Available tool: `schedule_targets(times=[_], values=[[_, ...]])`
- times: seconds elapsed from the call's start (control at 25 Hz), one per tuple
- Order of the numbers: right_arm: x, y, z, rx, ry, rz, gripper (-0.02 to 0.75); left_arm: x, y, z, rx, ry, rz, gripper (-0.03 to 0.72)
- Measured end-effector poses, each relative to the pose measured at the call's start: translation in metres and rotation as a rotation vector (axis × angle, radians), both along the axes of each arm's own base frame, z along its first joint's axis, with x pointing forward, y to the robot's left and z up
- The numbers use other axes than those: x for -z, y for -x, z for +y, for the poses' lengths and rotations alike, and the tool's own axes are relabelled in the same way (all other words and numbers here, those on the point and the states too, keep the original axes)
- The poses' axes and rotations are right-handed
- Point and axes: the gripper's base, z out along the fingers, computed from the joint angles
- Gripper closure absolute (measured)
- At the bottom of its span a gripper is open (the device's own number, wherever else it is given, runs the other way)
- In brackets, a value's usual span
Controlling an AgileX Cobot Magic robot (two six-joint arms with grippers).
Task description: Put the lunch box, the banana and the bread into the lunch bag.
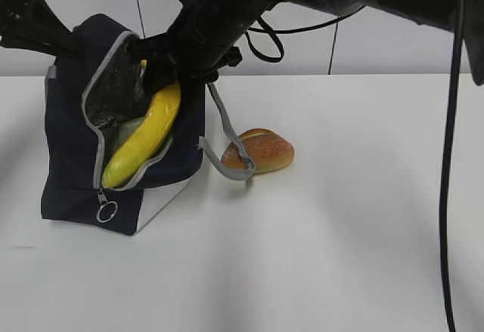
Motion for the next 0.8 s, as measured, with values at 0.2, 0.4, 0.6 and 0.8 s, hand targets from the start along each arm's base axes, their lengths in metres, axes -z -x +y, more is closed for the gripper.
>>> schedule_targets(times=[0.2,0.4,0.6,0.8], values=[[-0.001,-0.005,0.002,0.014,-0.029,-0.054,0.221,0.0,0.0,0.0,0.001,0.004,0.001,0.701],[-0.008,-0.006,0.003,-0.013,-0.027,-0.081,0.162,0.0,0.0,0.0,0.002,0.006,0.002,0.701],[-0.04,-0.002,-0.003,-0.085,0.066,-0.125,0.16,0.0,0.0,0.0,0.002,0.006,0.002,0.701],[-0.071,0.002,-0.021,-0.071,0.236,-0.16,0.159,0.0,0.0,0.0,0.002,0.004,0.003,0.701]])
